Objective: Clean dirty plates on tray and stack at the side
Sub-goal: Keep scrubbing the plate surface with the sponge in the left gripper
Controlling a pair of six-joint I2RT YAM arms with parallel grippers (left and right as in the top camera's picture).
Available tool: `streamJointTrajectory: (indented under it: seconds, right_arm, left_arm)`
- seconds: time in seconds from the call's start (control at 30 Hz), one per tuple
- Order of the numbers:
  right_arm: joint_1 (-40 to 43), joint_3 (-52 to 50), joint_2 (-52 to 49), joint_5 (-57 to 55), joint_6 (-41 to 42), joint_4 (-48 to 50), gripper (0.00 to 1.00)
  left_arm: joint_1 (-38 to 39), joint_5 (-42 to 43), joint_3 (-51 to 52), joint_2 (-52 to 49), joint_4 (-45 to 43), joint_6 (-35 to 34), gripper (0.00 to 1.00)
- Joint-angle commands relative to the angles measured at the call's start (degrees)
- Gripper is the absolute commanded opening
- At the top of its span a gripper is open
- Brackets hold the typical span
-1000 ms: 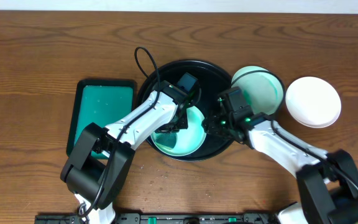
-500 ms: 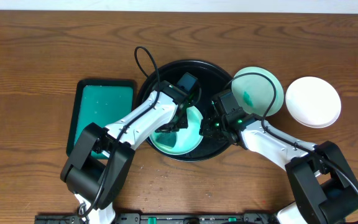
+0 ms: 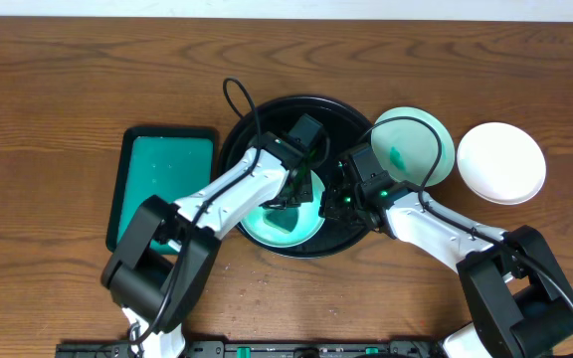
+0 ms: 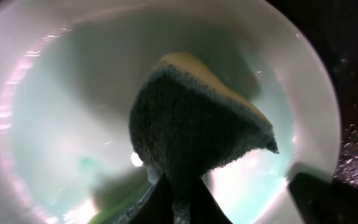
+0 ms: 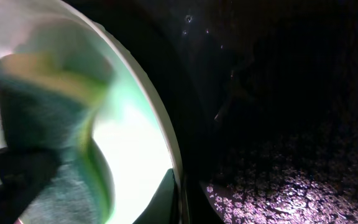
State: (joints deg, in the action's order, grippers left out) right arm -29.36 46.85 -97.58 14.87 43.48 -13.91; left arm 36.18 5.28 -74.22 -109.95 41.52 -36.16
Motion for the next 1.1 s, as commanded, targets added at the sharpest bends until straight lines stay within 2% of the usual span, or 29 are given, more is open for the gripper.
streamJointTrajectory:
  seconds: [0.0,0.1,0.5,0.7,0.83,0.97,1.07]
  right_arm:
    - [-0.7,0.0,-0.6,0.5,0.6,-1.1,0.01]
    - [-0.7,0.0,-0.6,0.5,0.6,-1.8,0.01]
    - [-0.7,0.0,-0.6,0.4,0.2,-2.7,0.01]
    - [-0.7,0.0,-0.6,0.4,0.2,-2.7,0.01]
    - [-0.7,0.0,-0.6,0.4,0.2,-2.7,0.01]
    - [-0.7,0.0,-0.6,0.4,0.2,-2.7,0.01]
    - [-0.7,0.0,-0.6,0.4,0.2,-2.7,0.01]
  left_arm:
    - [0.3,5.2,0.5,-3.4,-1.3,0.7,0.07]
    - [-0.4,3.2,0.5,-4.8,-2.0,2.2,0.07]
    - [-10.9,-19.1,0.5,-5.4,5.2,2.2,0.07]
    - [-12.7,-22.5,0.5,-5.4,10.4,1.4,0.07]
    - [-11.6,-16.3,0.5,-5.4,13.3,3.2,0.07]
    - [-9.2,-0.6,0.5,-5.4,12.8,9.9,0.07]
    - [-6.6,7.5,0.5,-5.4,11.4,11.8,0.07]
